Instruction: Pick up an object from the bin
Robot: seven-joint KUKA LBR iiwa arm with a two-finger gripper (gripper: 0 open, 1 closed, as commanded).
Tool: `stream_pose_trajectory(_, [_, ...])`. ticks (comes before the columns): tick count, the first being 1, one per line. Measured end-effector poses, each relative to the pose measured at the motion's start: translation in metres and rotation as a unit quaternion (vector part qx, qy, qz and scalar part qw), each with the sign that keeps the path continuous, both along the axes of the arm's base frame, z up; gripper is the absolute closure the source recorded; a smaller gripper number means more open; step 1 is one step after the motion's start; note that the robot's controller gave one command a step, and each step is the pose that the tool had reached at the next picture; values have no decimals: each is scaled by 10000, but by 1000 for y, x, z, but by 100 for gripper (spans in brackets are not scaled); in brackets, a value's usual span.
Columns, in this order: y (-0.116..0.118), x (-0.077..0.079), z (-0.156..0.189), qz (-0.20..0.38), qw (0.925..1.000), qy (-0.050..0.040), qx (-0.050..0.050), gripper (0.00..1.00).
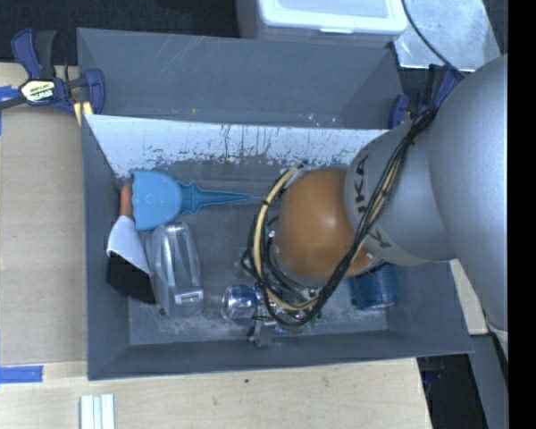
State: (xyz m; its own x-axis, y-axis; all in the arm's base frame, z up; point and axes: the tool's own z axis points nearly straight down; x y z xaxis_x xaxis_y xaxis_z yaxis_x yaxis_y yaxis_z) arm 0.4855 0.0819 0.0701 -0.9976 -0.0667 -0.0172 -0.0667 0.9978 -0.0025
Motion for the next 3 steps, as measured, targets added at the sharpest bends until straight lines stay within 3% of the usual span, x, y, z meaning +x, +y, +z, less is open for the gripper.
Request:
stream_pose_trajectory(1, [2, 3, 7, 103, 9999, 30, 11, 100])
stream_pose_trajectory(2, [2, 3, 7, 103, 9999, 30, 11, 100])
stream_pose_trajectory(3, [2, 0, 31, 101, 9999, 79, 3, 100])
